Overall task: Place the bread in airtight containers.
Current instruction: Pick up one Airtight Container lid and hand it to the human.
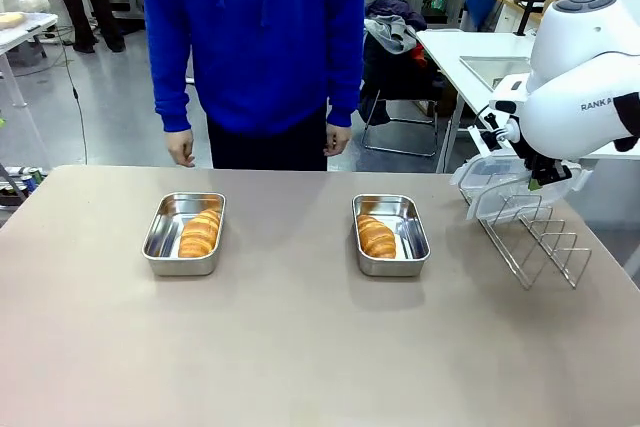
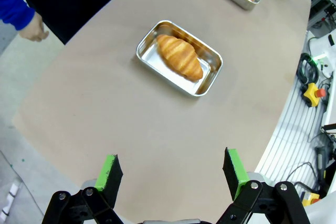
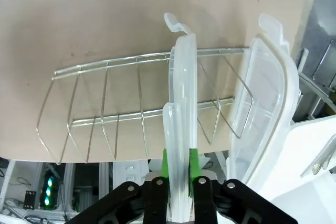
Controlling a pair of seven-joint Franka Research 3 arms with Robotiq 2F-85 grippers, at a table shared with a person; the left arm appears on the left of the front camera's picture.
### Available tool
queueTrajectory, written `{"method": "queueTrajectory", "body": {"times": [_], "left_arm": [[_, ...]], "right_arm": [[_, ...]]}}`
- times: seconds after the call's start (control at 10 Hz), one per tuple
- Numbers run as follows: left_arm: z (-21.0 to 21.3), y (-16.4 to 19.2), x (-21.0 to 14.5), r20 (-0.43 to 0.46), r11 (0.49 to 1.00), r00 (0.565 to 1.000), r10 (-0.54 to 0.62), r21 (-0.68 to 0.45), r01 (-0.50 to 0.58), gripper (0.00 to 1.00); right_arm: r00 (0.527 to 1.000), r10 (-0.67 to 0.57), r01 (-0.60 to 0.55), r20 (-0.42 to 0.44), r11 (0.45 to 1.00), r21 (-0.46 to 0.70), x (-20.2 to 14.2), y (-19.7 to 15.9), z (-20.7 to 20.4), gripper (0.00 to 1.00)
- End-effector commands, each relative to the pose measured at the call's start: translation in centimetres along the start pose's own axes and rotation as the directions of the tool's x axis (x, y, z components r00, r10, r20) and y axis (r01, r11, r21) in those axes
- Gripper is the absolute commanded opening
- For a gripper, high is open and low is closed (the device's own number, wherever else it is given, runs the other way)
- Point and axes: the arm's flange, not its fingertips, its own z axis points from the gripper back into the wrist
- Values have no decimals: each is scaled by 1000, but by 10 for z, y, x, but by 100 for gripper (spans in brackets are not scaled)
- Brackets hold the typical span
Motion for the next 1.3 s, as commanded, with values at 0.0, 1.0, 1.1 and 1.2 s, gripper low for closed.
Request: {"method": "queueTrajectory", "body": {"times": [0.0, 1.0, 1.1, 1.2], "left_arm": [[2, -1, 2, 12, 1000, 1000, -2, -10, 3, 100], [2, -1, 2, 12, 1000, 1000, -2, -10, 3, 100], [2, -1, 2, 12, 1000, 1000, -2, -10, 3, 100], [2, -1, 2, 12, 1000, 1000, -2, -10, 3, 100]], "right_arm": [[999, 4, -6, -40, 999, -32, -2, 3, 5, 0], [955, 160, -44, 251, 910, -413, -40, 84, 209, 0], [938, 231, -81, 257, 870, -486, -31, 88, 212, 0], [925, 287, -110, 251, 832, -544, -22, 89, 214, 0]]}}
